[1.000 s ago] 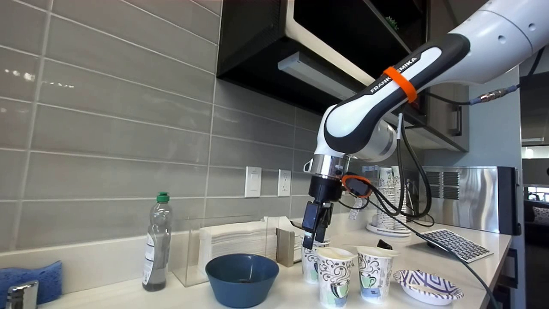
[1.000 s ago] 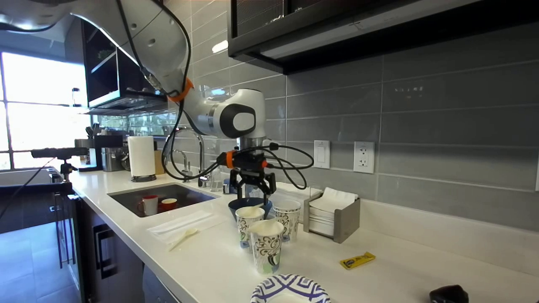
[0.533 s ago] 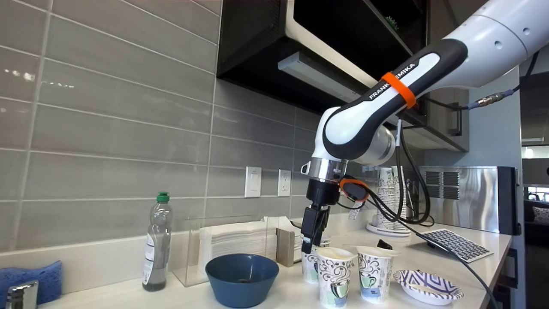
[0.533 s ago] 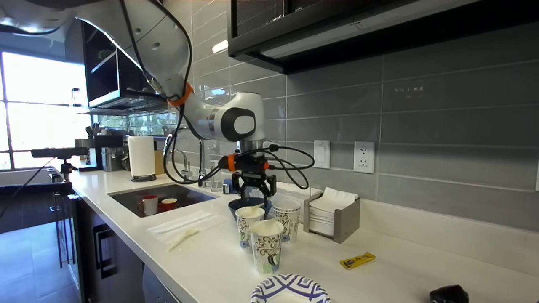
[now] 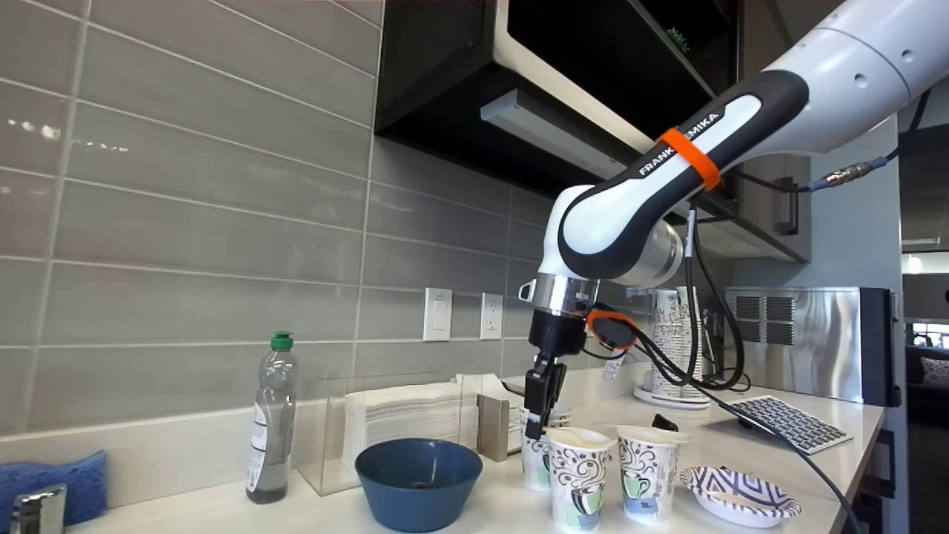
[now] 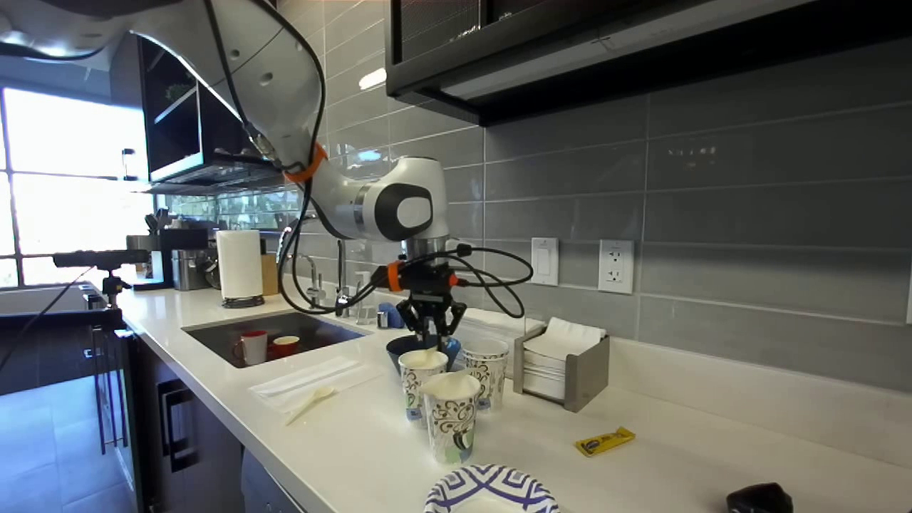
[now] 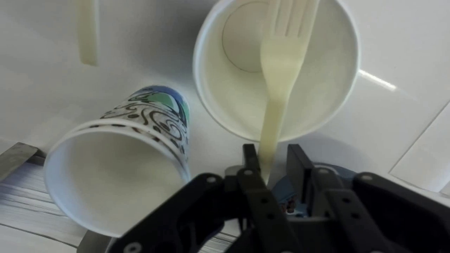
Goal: Put the utensils placed on top of the coffee cups into the cups
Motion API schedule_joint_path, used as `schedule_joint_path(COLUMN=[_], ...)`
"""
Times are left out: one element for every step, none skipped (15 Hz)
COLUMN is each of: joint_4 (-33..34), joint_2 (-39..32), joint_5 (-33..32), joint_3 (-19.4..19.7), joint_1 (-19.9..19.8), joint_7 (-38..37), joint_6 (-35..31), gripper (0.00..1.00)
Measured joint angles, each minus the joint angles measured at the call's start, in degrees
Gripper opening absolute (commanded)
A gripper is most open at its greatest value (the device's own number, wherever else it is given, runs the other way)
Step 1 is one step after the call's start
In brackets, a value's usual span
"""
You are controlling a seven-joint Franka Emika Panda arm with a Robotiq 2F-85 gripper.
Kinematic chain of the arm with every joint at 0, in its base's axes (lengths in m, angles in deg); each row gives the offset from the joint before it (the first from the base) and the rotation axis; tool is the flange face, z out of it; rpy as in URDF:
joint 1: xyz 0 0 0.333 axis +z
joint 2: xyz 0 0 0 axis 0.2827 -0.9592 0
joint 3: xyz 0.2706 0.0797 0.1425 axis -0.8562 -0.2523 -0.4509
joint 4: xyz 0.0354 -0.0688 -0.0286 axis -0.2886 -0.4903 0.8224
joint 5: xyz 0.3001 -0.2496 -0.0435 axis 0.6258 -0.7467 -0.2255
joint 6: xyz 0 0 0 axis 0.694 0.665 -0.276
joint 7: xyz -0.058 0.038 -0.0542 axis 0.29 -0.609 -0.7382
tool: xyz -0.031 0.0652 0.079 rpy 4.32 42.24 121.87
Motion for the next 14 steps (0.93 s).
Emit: schedule_joint_path(joint_4=[0.0,0.0,0.0,0.0,0.0,0.0,-0.1,-0.2,-0.3,-0.6,-1.1,-2.0,-2.9,-3.9], joint_2=[0.0,0.0,0.0,0.0,0.0,0.0,0.0,0.2,0.3,0.6,1.0,1.5,2.0,2.6], joint_5=[-0.1,-0.2,-0.2,-0.2,-0.2,-0.2,-0.2,-0.2,-0.2,-0.1,0.2,0.8,1.7,2.9], joint_3=[0.0,0.0,0.0,0.0,0.1,0.1,0.1,0.1,0.1,0.1,0.1,0.1,0.1,0.1], joint_1=[0.0,0.0,0.0,-0.1,-0.1,-0.2,-0.2,-0.2,-0.2,-0.2,-0.3,-0.3,-0.3,-0.3], joint_7=[0.0,0.0,0.0,0.0,0.0,0.0,0.0,0.0,-0.1,-0.1,-0.1,-0.1,-0.1,0.0], joint_6=[-0.2,-0.5,-0.8,-1.1,-1.5,-1.9,-2.5,-3.1,-3.8,-4.6,-5.8,-7.1,-8.5,-10.1], gripper=[0.0,0.0,0.03,0.03,0.03,0.03,0.03,0.03,0.03,0.03,0.03,0.03,0.03,0.03])
